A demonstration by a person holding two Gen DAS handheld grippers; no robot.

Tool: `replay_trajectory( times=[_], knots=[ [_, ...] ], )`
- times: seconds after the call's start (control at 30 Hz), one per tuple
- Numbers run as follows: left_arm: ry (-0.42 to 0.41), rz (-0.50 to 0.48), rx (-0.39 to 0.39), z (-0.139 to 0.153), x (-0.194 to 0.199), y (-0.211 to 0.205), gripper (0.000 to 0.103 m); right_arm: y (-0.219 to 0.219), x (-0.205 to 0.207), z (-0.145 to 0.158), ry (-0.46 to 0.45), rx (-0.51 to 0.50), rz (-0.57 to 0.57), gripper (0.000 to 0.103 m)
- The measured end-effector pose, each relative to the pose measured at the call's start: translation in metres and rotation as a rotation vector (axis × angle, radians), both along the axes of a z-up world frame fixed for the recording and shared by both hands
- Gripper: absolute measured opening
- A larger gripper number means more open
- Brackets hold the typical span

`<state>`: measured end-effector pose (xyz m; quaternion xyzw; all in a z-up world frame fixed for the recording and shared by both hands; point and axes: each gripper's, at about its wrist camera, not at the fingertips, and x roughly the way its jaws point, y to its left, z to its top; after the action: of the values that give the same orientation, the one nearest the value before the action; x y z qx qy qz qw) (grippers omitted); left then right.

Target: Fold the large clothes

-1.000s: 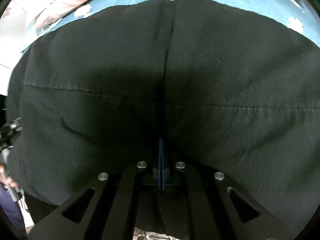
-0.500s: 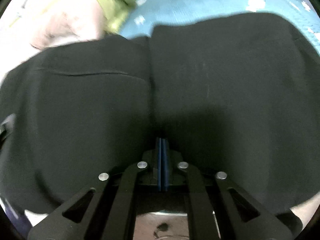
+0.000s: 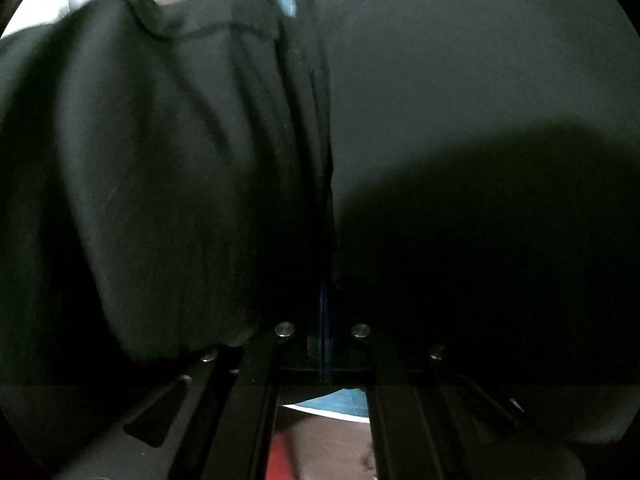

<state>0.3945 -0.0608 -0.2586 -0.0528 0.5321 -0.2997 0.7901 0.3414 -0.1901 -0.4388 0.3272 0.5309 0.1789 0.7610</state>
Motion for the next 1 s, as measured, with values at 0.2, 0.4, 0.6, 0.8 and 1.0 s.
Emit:
replay_trajectory(
  times=[0.2,0.4,0.6,0.8,1.0],
  knots=[
    [0.025,-0.115,0.105,0.009,0.019,-0.058,0.042,-0.055,-0.071,0.076,-0.303,-0.142,-0.145,0.006],
    [0.103,-0.183,0.175,0.013,0.044,-0.077,0.042,-0.050,-0.140,0.123,-0.583,-0.314,-0.208,0.066],
    [0.137,-0.202,0.224,0.015,0.055,-0.090,0.042,0.005,-0.135,0.152,-0.767,-0.506,-0.118,0.085],
    [0.135,-0.223,0.265,0.019,0.052,-0.114,0.043,0.024,-0.080,0.146,-0.765,-0.522,-0.143,0.094],
    [0.127,-0.252,0.304,0.010,0.049,-0.142,0.043,0.003,-0.035,0.124,-0.601,-0.437,-0.201,0.086]
  ],
)
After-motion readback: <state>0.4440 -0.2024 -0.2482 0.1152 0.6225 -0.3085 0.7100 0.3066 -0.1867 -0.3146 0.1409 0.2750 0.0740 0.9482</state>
